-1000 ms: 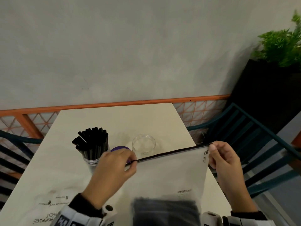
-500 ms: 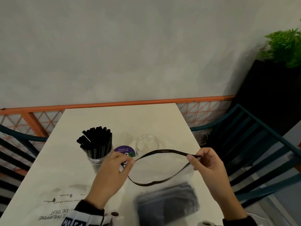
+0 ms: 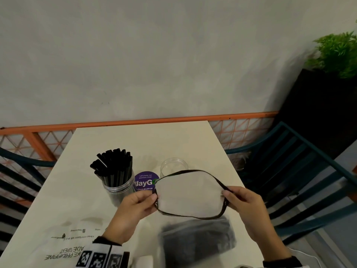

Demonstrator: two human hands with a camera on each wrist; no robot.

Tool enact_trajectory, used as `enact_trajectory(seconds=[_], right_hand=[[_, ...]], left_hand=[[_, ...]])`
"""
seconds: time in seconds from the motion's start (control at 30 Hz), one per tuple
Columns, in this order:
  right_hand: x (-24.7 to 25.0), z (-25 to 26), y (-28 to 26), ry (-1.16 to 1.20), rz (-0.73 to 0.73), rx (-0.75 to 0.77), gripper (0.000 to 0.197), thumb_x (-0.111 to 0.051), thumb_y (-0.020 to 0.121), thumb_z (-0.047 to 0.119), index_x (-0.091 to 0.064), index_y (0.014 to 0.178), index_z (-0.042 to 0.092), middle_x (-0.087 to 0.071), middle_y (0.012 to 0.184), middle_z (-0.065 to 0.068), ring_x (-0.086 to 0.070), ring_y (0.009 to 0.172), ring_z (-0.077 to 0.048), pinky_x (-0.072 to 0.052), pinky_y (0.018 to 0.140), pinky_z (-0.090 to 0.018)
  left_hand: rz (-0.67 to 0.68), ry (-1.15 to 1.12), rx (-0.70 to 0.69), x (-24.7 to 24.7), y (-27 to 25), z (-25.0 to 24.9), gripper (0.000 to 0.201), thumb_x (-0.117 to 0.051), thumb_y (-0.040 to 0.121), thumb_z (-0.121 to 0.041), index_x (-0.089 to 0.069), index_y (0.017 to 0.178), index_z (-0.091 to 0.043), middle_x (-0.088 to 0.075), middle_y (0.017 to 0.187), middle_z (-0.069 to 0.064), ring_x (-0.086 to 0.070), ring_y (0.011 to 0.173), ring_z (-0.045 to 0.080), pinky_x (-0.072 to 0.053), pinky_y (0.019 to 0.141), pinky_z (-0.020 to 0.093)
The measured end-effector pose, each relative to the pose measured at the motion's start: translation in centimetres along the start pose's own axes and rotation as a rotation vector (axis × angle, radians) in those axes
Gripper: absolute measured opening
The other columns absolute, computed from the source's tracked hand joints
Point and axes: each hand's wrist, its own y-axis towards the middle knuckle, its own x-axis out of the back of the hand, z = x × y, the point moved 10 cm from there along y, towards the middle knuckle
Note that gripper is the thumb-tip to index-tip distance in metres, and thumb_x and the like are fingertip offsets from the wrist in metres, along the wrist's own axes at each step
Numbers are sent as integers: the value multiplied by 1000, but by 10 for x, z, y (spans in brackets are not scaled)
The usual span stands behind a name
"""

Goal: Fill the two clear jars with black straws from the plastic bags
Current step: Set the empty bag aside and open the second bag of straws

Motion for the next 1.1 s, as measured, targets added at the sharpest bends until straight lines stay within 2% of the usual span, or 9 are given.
enact_trajectory(seconds=[0.17, 0.3, 0.43, 0.57, 0.63, 0.73, 0.83, 0.97, 1.1], right_hand=[[-42, -24, -6, 280, 235, -257, 18, -49, 94, 7, -60, 107, 3, -72, 95, -15, -68, 88, -29, -58, 75, -40], [-51, -28, -15, 854, 260, -568, 29, -32, 96, 8, -55, 78, 5, -61, 55, -6, -59, 44, -14, -55, 47, -29], [-42, -21, -10, 838, 277, -513, 48, -37, 98, 18, -68, 64, 5, -69, 71, -13, -68, 62, -23, -59, 58, -33], [-37, -10, -8, 357, 352, -279, 20, -55, 89, 25, -54, 94, 5, -55, 89, -12, -57, 78, -23, -55, 66, -29], [-31, -6, -5, -40, 317, -114, 13, -60, 88, 19, -59, 94, 8, -60, 93, -7, -61, 79, -20, -53, 70, -28], [-12, 8, 3, -350, 88, 47, 12, -61, 88, 23, -70, 92, 17, -61, 98, -4, -62, 87, -22, -53, 75, -31], [-10, 8, 3, -199, 76, 10, 15, -55, 92, 14, -69, 92, 10, -66, 88, -8, -61, 82, -25, -51, 67, -27], [-21, -3, 0, 169, 142, -190, 18, -48, 94, 9, -66, 95, 4, -67, 90, -12, -62, 84, -26, -52, 70, -31], [-45, -16, -3, 393, 249, -346, 18, -49, 93, 10, -65, 90, 5, -71, 76, -7, -66, 68, -17, -55, 62, -29]], left_hand=[[235, -439, 146, -30, -4, 5, 46, -85, 55, -19, -67, 93, -1, -73, 91, 13, -71, 78, 18, -59, 68, 29], [237, -684, 160, -27, -3, 1, 67, -93, 26, -12, -73, 89, 2, -73, 94, 17, -72, 82, 23, -60, 66, 36], [246, -793, 142, -21, -4, 0, 71, -89, 33, -7, -66, 100, 2, -71, 100, 20, -70, 88, 29, -59, 75, 44], [263, -560, 9, -19, -11, -18, 82, -86, 50, -23, -54, 124, -9, -63, 121, 12, -62, 108, 25, -57, 80, 38], [153, -349, -37, -12, -12, -21, 83, -85, 44, -12, -54, 121, -14, -64, 116, 8, -65, 99, 20, -58, 71, 29], [-40, -125, -99, 0, -12, -22, 49, -64, 60, -3, -51, 104, -19, -58, 107, 6, -58, 91, 18, -52, 72, 30], [-241, 131, -144, 24, -10, -22, 25, -64, 78, -2, -50, 90, -19, -58, 100, 10, -57, 87, 23, -47, 77, 35], [-366, 605, -290, 43, -16, -43, 7, -71, 76, -15, -69, 81, -19, -66, 90, 2, -63, 83, 16, -43, 67, 16], [-182, 372, -173, 29, -15, -23, 11, -65, 81, -14, -74, 85, -20, -76, 87, 0, -68, 86, 17, -52, 71, 15]])
